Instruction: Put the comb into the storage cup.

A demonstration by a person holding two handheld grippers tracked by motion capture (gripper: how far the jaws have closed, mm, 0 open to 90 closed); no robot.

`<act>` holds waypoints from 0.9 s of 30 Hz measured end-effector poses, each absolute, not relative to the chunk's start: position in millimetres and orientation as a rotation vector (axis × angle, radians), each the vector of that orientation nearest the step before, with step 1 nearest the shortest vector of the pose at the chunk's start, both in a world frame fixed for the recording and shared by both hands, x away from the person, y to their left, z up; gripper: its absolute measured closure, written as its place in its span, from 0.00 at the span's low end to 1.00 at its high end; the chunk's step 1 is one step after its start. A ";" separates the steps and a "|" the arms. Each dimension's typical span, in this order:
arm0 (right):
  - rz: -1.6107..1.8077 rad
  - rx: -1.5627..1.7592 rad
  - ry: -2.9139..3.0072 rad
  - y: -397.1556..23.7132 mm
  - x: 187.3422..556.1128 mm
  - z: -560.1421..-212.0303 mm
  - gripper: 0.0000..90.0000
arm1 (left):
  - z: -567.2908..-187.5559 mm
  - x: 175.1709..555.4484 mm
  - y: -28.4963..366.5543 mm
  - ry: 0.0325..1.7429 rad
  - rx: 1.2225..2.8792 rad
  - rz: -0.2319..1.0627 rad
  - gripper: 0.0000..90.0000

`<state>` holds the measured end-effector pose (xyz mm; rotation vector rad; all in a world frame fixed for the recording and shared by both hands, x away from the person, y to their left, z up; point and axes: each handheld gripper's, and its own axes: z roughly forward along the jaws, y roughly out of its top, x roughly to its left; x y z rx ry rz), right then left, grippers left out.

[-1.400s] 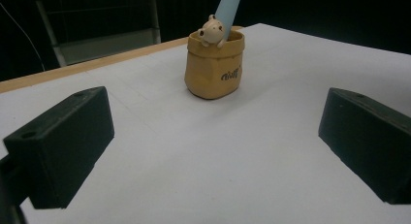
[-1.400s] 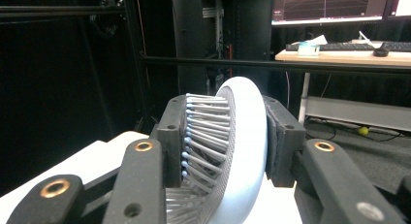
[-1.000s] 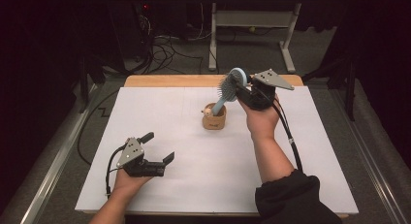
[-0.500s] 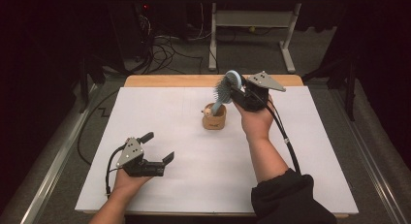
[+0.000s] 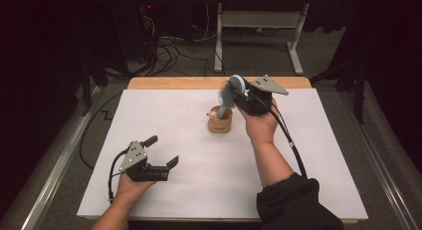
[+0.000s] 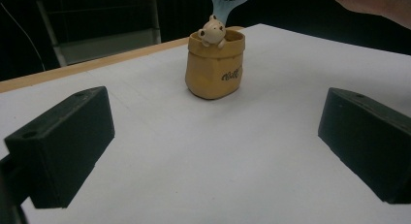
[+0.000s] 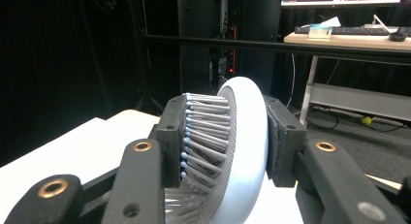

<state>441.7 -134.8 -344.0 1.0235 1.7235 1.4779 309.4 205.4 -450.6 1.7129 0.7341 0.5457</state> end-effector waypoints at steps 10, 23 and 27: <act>1.485 1.058 1.723 -137.9 443.5 -345.1 0.61 | -450.8 309.6 205.4 0.734 1.718 0.545 0.00; 1.454 1.090 1.740 -144.6 445.1 -344.9 0.54 | -451.4 310.3 205.2 0.736 1.724 0.541 0.00; 1.453 1.089 1.741 -145.1 445.2 -345.2 0.53 | -452.0 310.5 205.2 0.738 1.724 0.539 0.01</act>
